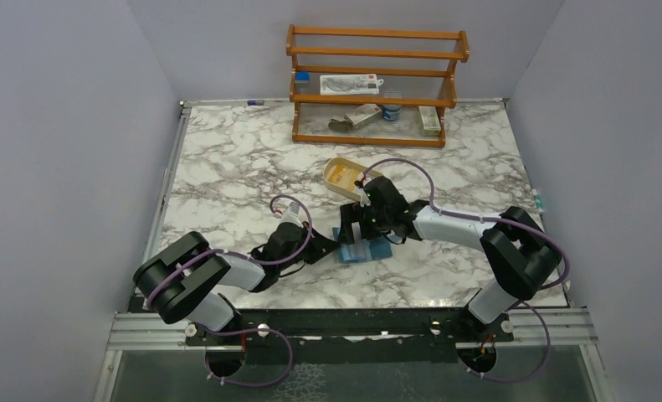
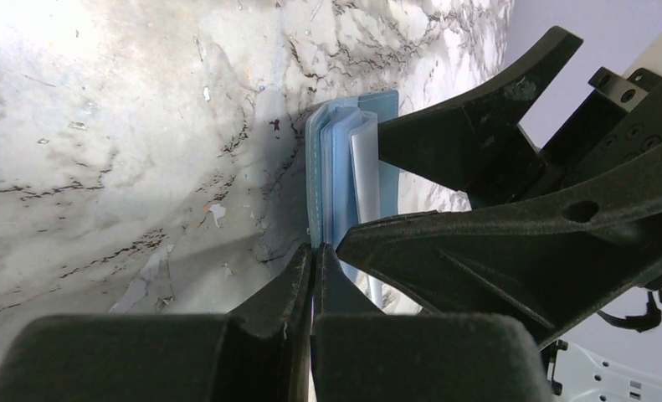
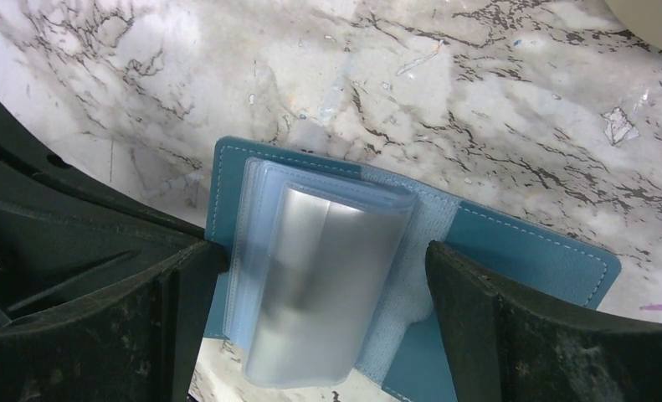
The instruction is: Take the credit cards out of the card holder
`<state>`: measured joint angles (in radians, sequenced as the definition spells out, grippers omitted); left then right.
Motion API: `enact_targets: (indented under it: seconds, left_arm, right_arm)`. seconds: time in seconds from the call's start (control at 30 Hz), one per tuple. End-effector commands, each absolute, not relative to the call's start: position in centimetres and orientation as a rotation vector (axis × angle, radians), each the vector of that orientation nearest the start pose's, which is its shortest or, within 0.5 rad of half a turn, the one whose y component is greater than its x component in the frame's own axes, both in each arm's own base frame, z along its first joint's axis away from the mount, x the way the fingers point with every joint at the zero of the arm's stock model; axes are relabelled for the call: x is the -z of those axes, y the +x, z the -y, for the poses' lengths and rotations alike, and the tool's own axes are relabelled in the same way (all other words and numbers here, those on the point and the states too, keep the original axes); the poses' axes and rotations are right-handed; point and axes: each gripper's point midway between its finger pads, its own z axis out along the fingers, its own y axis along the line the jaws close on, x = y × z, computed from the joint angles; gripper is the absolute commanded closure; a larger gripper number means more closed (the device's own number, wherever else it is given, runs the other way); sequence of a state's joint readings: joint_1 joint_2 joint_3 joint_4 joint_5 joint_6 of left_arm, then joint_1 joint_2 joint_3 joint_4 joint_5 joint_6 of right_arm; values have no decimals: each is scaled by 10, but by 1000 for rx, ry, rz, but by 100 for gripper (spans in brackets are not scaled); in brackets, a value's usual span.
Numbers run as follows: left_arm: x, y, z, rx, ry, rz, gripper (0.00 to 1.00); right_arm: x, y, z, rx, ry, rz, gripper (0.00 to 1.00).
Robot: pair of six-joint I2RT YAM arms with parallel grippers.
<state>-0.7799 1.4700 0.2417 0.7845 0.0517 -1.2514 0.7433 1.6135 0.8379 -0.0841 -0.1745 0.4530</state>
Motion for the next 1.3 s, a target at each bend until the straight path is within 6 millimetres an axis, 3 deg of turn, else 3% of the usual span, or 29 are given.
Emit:
enact_targets:
  seconds: [0.0, 0.23, 0.57, 1.03, 1.27]
  left_arm:
    - [-67, 220, 288, 1283, -452, -2173, 100]
    - [-70, 220, 285, 1267, -446, -2165, 100]
    - [-73, 222, 284, 1250, -434, -2159, 100]
    - [-68, 222, 276, 1209, -457, -2165, 100]
    - [-64, 221, 275, 1194, -462, -2178, 100]
  right_arm:
    - [-29, 246, -278, -578, -428, -2596, 0]
    - [-22, 247, -264, -467, -436, -2626, 0]
    - [-28, 256, -250, -334, -450, -2613, 0]
    - [-14, 245, -212, -139, -467, -2643, 0]
    - [-30, 256, -195, 9, -454, -2607, 0]
